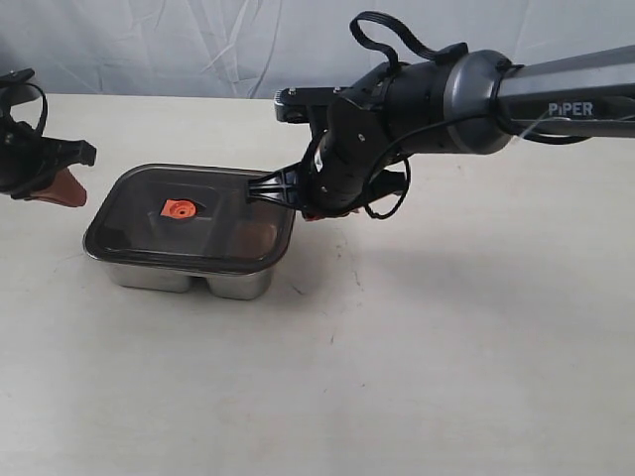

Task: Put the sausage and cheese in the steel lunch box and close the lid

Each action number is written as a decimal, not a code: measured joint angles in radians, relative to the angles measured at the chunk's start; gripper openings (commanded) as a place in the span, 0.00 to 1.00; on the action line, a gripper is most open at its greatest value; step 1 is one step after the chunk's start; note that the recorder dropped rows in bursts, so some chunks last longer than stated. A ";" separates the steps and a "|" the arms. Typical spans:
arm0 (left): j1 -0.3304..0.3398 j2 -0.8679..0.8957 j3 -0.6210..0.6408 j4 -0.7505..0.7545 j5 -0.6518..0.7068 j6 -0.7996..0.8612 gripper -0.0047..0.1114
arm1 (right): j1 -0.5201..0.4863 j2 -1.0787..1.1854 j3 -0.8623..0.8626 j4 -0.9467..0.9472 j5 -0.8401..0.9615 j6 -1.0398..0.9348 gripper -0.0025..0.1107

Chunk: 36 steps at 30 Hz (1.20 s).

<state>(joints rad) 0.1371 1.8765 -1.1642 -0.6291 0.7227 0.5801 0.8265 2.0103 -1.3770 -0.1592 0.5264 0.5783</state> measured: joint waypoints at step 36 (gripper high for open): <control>-0.025 -0.063 -0.055 -0.139 0.151 0.125 0.04 | 0.024 -0.079 -0.148 -0.018 0.163 -0.075 0.01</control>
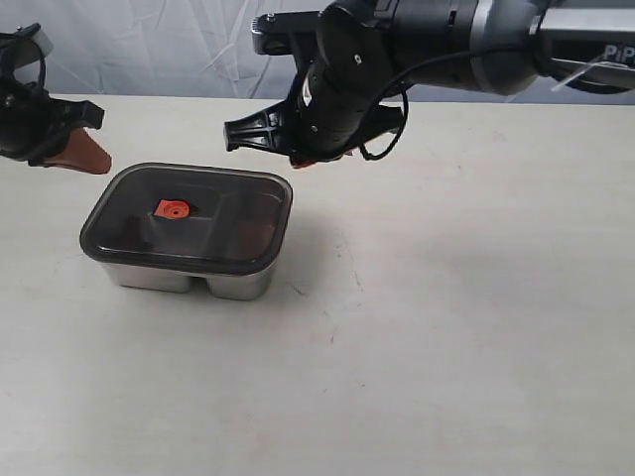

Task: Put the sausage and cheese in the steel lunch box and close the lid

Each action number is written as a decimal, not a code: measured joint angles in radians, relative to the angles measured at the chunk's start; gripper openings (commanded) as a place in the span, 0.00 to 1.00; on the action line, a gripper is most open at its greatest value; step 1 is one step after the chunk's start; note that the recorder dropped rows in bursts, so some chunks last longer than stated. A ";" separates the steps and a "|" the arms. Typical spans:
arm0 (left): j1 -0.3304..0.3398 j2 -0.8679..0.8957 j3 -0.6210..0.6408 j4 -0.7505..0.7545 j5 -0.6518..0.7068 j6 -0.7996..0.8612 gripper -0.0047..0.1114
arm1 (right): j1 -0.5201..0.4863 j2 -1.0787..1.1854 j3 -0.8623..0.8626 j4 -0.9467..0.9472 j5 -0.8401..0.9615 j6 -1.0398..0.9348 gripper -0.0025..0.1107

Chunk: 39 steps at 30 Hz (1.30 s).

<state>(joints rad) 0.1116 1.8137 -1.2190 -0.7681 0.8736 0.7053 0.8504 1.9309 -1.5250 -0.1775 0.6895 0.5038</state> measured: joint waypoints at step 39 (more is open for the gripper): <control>-0.032 0.115 -0.014 0.090 -0.002 -0.053 0.04 | 0.000 0.139 -0.009 0.294 0.027 -0.218 0.01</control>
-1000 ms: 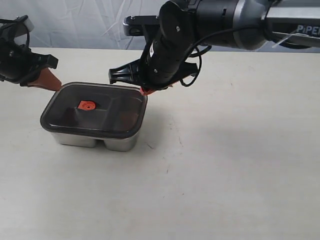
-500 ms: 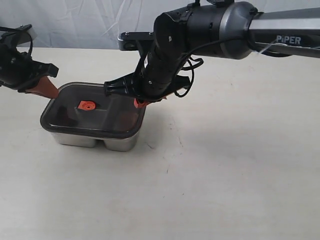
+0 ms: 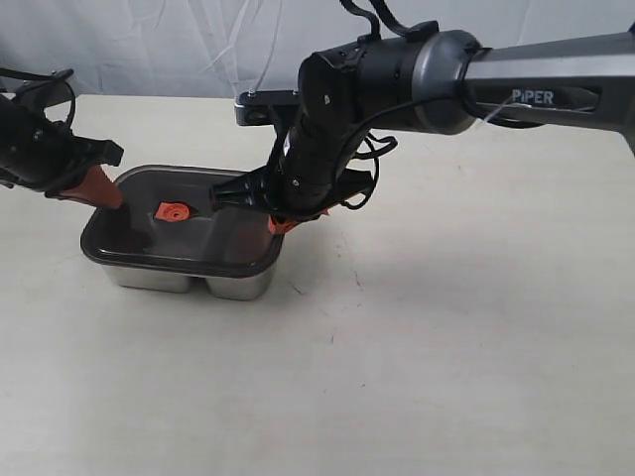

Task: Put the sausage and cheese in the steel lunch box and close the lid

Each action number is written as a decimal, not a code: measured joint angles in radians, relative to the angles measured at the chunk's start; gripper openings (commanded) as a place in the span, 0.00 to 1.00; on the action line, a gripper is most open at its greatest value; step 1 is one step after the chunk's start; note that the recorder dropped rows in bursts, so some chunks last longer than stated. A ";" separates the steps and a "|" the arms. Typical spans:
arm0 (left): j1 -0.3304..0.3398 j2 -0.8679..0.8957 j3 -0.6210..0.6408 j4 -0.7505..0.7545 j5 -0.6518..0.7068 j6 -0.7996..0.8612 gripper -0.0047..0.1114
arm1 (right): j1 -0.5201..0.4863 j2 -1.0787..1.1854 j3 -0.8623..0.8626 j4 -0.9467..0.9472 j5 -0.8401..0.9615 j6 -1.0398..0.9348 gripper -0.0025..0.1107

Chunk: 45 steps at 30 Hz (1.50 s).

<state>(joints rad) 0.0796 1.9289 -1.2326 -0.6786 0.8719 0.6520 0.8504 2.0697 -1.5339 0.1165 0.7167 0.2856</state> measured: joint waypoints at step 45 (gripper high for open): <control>0.000 0.042 -0.012 -0.046 0.027 -0.041 0.04 | -0.019 0.058 -0.023 0.108 0.051 -0.073 0.01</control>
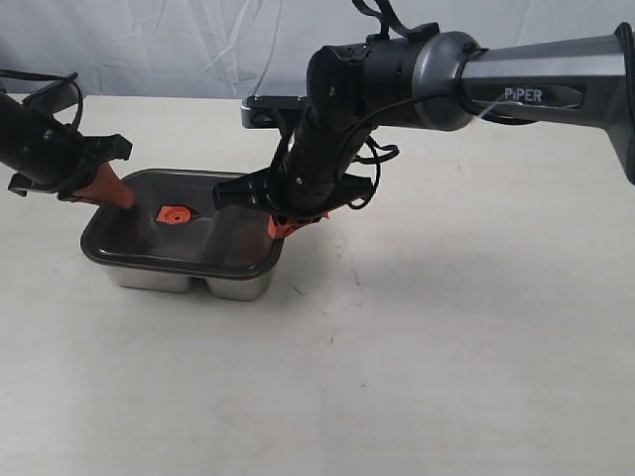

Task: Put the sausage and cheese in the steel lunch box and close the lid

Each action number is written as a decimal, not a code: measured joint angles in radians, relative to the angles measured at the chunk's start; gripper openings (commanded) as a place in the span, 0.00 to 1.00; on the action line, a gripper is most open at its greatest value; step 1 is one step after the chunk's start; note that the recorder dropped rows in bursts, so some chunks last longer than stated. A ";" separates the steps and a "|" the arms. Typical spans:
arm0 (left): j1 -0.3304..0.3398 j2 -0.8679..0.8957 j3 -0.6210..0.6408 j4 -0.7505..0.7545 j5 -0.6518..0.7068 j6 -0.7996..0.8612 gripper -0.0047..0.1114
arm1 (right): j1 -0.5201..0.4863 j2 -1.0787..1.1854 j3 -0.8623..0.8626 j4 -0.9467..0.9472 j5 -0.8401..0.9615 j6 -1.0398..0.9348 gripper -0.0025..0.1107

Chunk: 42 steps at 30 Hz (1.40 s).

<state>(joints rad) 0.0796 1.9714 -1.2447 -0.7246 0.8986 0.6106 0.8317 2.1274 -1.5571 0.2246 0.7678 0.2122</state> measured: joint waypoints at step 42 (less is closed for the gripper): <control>-0.002 -1.194 0.392 0.248 -0.064 -0.013 0.04 | -0.260 -0.753 0.590 -0.007 -0.250 -0.293 0.01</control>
<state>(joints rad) 0.0781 0.7773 -0.8525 -0.4763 0.8344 0.5979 0.5722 1.3746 -0.9671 0.2173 0.5173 -0.0812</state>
